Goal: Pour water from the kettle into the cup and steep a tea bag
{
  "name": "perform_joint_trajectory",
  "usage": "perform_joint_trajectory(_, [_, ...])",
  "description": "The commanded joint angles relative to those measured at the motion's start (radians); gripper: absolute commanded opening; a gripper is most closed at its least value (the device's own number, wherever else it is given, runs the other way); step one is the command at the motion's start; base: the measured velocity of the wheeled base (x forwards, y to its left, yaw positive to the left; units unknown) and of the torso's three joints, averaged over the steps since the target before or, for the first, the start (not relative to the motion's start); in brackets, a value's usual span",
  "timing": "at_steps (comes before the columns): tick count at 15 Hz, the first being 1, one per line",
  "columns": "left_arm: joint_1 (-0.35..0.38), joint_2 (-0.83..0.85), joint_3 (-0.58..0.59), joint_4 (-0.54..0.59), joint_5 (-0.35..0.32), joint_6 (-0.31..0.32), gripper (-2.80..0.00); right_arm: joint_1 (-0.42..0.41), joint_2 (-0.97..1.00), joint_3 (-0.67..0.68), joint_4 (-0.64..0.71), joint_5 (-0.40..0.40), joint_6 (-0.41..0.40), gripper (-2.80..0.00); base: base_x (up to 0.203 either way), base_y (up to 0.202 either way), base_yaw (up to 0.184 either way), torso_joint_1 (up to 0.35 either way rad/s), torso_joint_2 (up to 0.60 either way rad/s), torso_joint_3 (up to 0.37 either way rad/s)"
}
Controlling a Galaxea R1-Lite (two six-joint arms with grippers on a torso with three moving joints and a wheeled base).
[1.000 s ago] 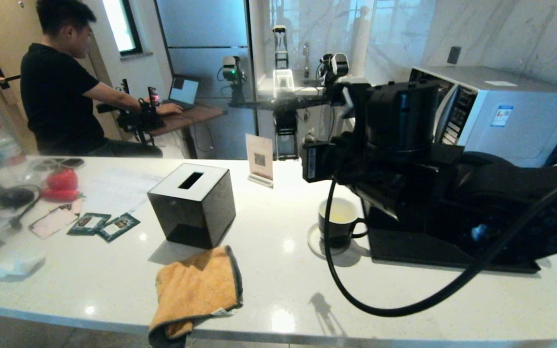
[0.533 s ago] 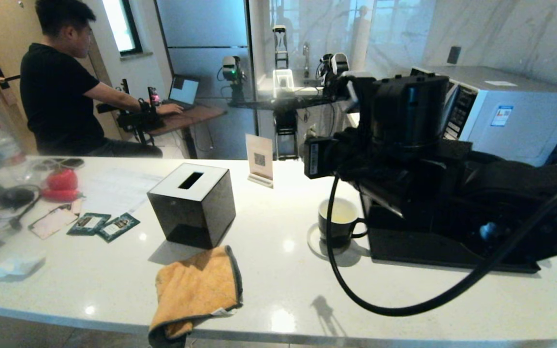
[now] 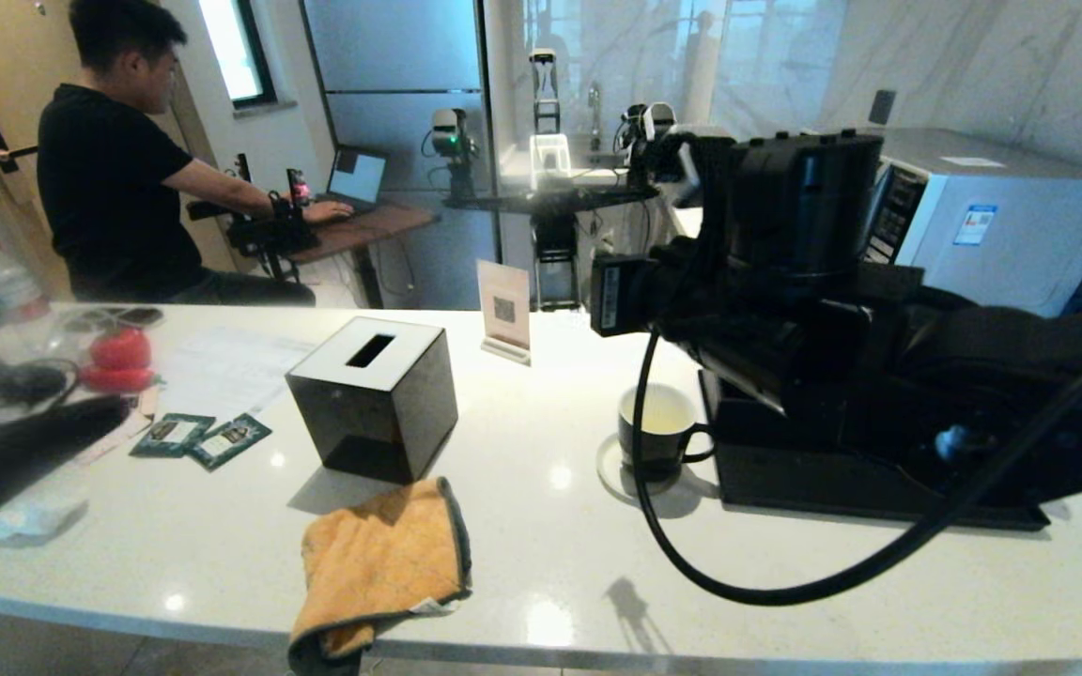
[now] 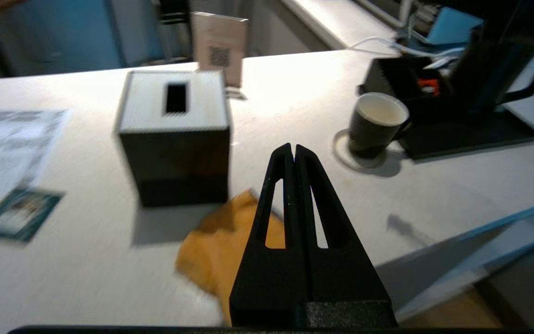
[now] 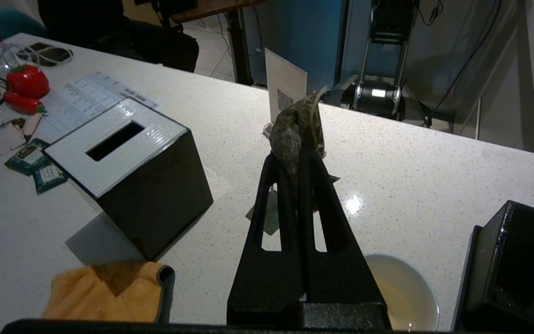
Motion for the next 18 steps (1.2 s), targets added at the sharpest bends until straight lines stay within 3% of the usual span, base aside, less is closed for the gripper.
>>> perform_joint_trajectory(1, [-0.090, 0.232, -0.019, -0.137, -0.011, -0.043, -2.80, 0.000, 0.007, 0.000, -0.016, -0.002, -0.023, -2.80, 0.000, 0.000, 0.000, 0.000, 0.00, 0.000])
perform_joint_trajectory(4, [-0.175, 0.403, -0.027, -0.301, -0.016, -0.091, -2.80, 0.000, 0.018, -0.002, -0.021, -0.004, -0.034, -2.80, 0.000, 0.000, 0.000, 0.000, 0.00, 0.000])
perform_joint_trajectory(7, [-0.227, 0.545, -0.058, -0.398, -0.017, -0.100, -2.80, 0.000, 0.030, -0.035, -0.018, -0.002, -0.033, -2.80, 0.000, 0.000, 0.000, 0.000, 0.00, 0.000])
perform_joint_trajectory(18, [-0.305, 0.912, -0.164, -0.767, -0.064, -0.109, -2.80, 0.000, 0.034, -0.057, -0.015, -0.001, -0.042, -2.80, 0.000, 0.000, 0.000, 0.000, 0.00, 0.000])
